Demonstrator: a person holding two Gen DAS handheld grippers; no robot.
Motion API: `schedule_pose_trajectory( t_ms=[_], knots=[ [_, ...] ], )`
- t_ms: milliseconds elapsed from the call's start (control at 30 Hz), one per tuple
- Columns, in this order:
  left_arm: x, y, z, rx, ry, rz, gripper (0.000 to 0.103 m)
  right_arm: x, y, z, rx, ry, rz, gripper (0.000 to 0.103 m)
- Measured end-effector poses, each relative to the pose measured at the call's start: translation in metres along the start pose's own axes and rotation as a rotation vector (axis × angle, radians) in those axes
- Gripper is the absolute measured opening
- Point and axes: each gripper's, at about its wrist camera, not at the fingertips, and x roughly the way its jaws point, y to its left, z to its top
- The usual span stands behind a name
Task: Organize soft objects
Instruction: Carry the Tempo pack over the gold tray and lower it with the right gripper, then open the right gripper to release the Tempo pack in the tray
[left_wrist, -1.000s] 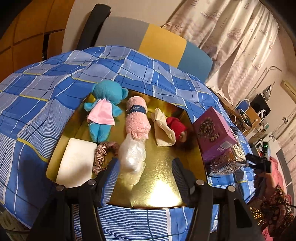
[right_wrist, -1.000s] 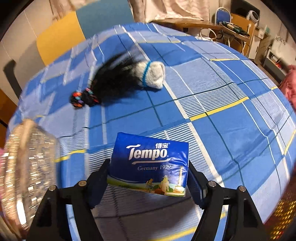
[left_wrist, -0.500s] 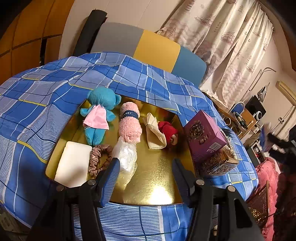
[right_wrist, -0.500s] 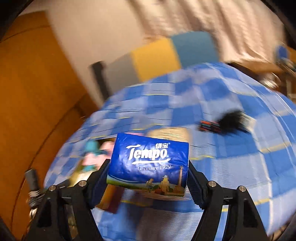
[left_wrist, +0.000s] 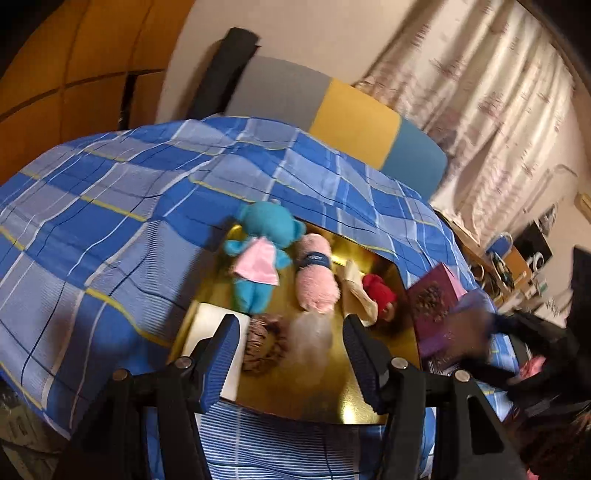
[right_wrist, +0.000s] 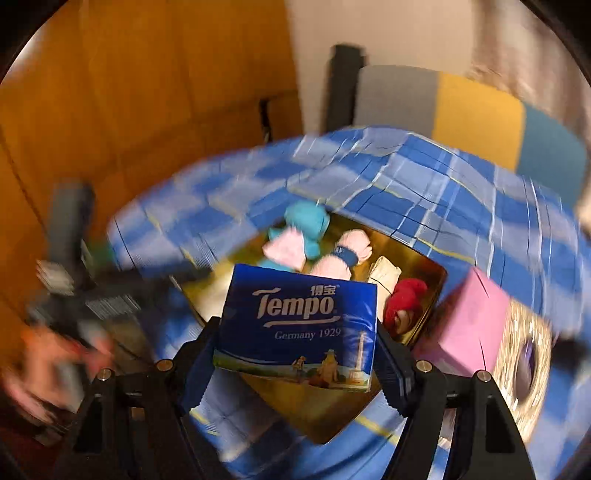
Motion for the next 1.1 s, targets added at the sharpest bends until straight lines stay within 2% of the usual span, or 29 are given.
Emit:
schedule_pose_trajectory(
  t_ms=[200,400,533,633,733,800,867,933,1033,1100],
  knots=[
    [-0.008,0.013,0.008,-0.048,-0.022,0.008,0.059,0.068,0.0,0.004,-0.122,0.197,-0.081,0.076],
    [-0.006,0.016,0.009,-0.063,-0.008,-0.003,0.059,0.11,-0.004,0.006,-0.175,0.316,-0.132,0.076],
    [-0.004,0.014,0.006,-0.063,0.0,-0.009,0.059,0.134,0.0,0.006,-0.245,0.364,-0.166,0.077],
    [-0.004,0.013,0.005,-0.063,-0.001,-0.009,0.059,0.144,0.0,0.008,-0.284,0.357,-0.203,0.078],
    [-0.004,0.015,0.006,-0.071,0.002,-0.01,0.059,0.15,-0.006,0.009,-0.258,0.35,-0.219,0.083],
    [-0.005,0.015,0.005,-0.073,-0.002,-0.002,0.059,0.143,-0.013,0.012,-0.185,0.338,-0.209,0.084],
    [-0.004,0.014,0.005,-0.07,0.002,-0.006,0.059,0.131,-0.019,0.013,-0.104,0.303,-0.155,0.088],
    [-0.002,0.014,0.004,-0.069,0.004,-0.002,0.059,0.11,-0.028,0.013,0.008,0.254,-0.134,0.089],
    [0.003,0.012,0.001,-0.062,0.024,-0.003,0.059,0.085,-0.035,0.011,0.142,0.185,-0.045,0.089],
    [0.005,0.01,-0.001,-0.058,0.032,-0.001,0.059,0.069,-0.037,0.006,0.203,0.14,-0.016,0.089]
  ],
)
